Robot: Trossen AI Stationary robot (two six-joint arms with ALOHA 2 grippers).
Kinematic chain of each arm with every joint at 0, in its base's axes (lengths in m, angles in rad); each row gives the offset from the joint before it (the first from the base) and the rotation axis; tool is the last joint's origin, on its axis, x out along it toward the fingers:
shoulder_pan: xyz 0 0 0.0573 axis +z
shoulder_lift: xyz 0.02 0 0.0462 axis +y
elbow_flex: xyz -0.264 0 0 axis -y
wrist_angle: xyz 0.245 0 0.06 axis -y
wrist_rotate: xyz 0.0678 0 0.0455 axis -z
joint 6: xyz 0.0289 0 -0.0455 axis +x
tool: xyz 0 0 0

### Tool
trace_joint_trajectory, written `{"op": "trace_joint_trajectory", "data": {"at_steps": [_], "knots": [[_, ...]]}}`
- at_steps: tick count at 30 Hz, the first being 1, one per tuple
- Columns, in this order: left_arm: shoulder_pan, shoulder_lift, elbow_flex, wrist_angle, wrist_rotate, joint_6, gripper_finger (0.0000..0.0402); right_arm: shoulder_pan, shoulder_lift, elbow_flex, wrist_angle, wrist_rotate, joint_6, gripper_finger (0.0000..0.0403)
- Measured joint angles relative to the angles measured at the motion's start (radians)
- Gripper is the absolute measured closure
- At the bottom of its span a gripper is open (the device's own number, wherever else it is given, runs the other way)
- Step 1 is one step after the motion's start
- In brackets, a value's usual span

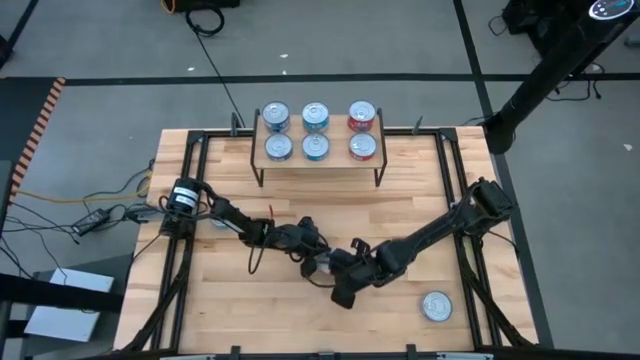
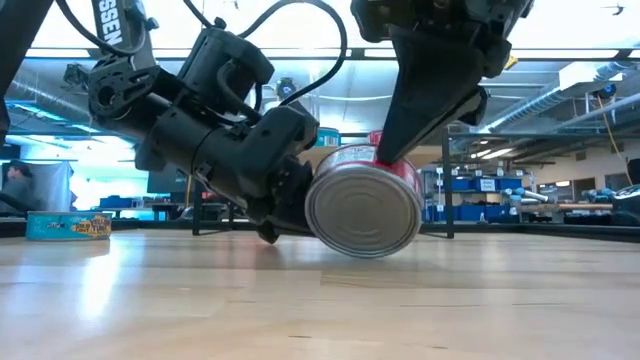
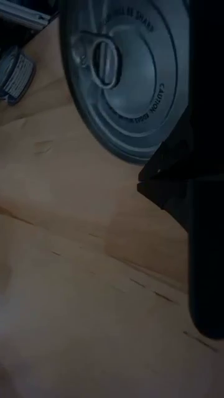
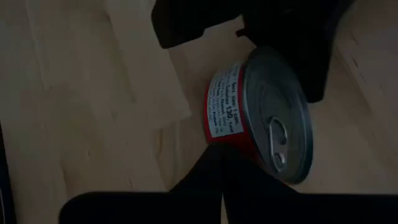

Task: Stack canned seafood by type on shelf
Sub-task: Stack the red tuna can on top of the other red tuna can on the shelf

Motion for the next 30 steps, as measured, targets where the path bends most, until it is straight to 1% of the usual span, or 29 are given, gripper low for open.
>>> {"op": "trace_joint_trajectory", "data": {"at_steps": [7, 13, 15, 17, 20, 30], "knots": [[-0.023, 0.000, 0.000, -0.018, -0.005, 0.005, 0.0401, -0.032, -0.002, 0.002, 0.005, -0.040, 0.042, 0.0396], [-0.028, 0.000, 0.000, -0.047, 0.031, 0.042, 0.0401, -0.049, -0.016, 0.002, 0.013, -0.031, 0.088, 0.0396], [-0.028, -0.001, 0.000, -0.045, 0.047, 0.043, 0.0401, -0.060, -0.023, 0.002, 0.009, -0.013, 0.098, 0.0396], [-0.031, -0.003, 0.003, -0.036, 0.076, 0.028, 0.0401, -0.072, -0.026, 0.000, 0.002, 0.000, 0.099, 0.0396], [-0.033, -0.003, 0.003, -0.034, 0.104, 0.028, 0.0401, -0.081, -0.027, 0.001, 0.007, -0.014, 0.097, 0.0396], [-0.031, -0.012, 0.003, -0.052, 0.093, 0.022, 0.0401, -0.084, -0.025, 0.000, 0.010, -0.063, 0.054, 0.0395]]}}
